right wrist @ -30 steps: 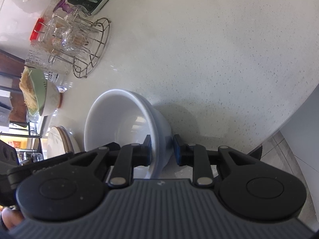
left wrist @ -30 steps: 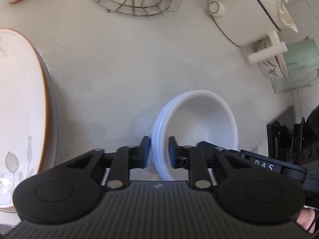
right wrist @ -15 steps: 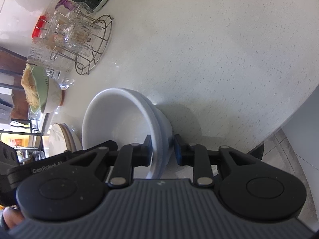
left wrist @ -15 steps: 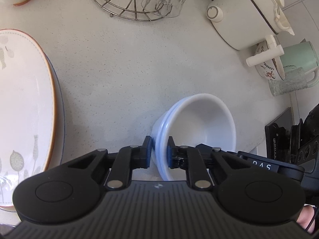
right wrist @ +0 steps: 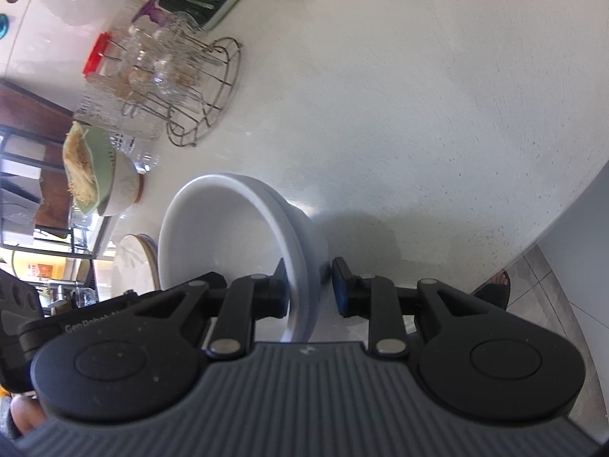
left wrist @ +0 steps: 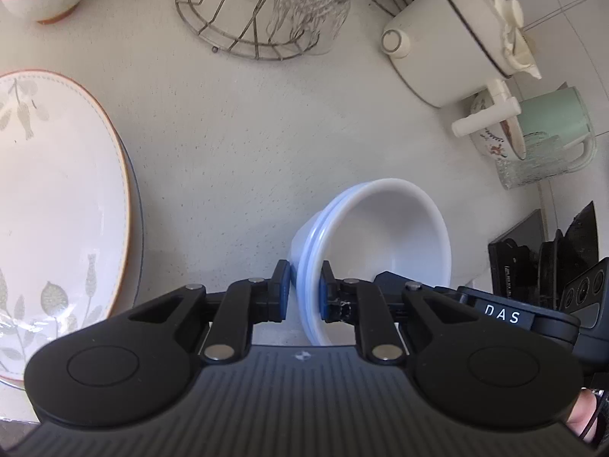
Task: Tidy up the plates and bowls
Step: 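Lift the bowl stack and carry it over the plate stack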
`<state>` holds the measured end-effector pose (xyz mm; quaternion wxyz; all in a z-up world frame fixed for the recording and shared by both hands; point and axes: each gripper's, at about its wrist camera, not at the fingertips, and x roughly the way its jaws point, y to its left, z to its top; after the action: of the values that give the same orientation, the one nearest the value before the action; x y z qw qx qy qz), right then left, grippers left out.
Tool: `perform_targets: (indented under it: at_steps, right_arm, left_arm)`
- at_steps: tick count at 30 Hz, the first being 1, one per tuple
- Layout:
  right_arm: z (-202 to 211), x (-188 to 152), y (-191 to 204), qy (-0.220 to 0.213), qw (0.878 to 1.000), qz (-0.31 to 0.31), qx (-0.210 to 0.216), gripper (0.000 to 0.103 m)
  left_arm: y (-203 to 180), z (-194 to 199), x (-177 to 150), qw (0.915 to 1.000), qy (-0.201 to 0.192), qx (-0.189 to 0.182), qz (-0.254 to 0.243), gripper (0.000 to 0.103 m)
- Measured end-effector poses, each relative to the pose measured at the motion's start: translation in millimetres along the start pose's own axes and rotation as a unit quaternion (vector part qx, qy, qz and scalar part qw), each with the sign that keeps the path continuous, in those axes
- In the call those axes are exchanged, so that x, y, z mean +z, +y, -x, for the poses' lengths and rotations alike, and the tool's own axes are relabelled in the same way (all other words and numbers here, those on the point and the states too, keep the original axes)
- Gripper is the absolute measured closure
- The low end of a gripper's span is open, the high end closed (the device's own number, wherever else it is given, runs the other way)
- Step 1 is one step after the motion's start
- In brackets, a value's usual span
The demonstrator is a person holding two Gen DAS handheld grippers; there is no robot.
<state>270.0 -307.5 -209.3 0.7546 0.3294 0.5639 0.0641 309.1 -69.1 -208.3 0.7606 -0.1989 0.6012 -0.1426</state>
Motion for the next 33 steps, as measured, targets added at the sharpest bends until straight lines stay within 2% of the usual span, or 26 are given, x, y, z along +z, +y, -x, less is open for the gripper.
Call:
perform_targets:
  at_steps: [20, 33]
  right_arm:
    - [17, -9, 47, -0.012, 0.999, 0.036, 0.023, 0.077]
    - [8, -27, 87, -0.018, 0.998, 0.064, 0.022, 0.076]
  left_arm:
    - [15, 64, 2, 0.999, -0.043, -0.007, -0.008, 0.085]
    - [52, 94, 3, 0.9983, -0.056, -0.017, -0.001, 0.085]
